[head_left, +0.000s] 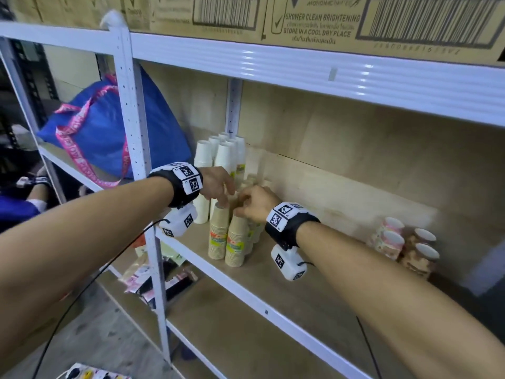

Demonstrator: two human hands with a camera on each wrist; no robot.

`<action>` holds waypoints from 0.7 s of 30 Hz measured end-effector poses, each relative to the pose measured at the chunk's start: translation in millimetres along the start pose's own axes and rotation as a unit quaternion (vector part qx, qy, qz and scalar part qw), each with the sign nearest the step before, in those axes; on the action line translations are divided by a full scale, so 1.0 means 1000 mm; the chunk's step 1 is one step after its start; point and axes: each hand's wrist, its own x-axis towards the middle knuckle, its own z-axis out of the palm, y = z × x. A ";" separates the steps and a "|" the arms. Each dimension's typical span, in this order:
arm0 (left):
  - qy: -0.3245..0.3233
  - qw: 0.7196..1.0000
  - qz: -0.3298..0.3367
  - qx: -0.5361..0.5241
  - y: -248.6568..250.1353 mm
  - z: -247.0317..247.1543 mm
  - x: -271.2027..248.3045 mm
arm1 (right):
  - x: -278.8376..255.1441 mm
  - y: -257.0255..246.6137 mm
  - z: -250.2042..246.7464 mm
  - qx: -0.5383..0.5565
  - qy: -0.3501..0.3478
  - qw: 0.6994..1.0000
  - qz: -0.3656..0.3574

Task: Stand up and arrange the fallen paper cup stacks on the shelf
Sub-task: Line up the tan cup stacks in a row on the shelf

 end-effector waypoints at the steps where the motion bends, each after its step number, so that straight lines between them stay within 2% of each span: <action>1: -0.002 1.000 0.000 -0.004 -0.003 0.004 -0.001 | -0.001 0.000 0.003 0.004 -0.003 1.000 0.002; 4: -0.013 1.000 0.004 -0.005 -0.009 0.014 -0.002 | -0.004 0.001 0.008 0.026 -0.015 1.000 -0.004; 8: -0.008 1.000 0.011 -0.004 -0.013 0.026 -0.003 | -0.007 0.002 0.015 -0.008 -0.016 1.000 -0.009; 16: 0.000 0.999 0.023 -0.029 -0.016 0.032 -0.006 | -0.003 0.010 0.026 -0.010 0.004 1.000 0.026; 21: -0.025 0.998 0.041 -0.029 -0.003 0.024 -0.003 | -0.004 0.018 0.014 0.007 -0.029 0.999 0.031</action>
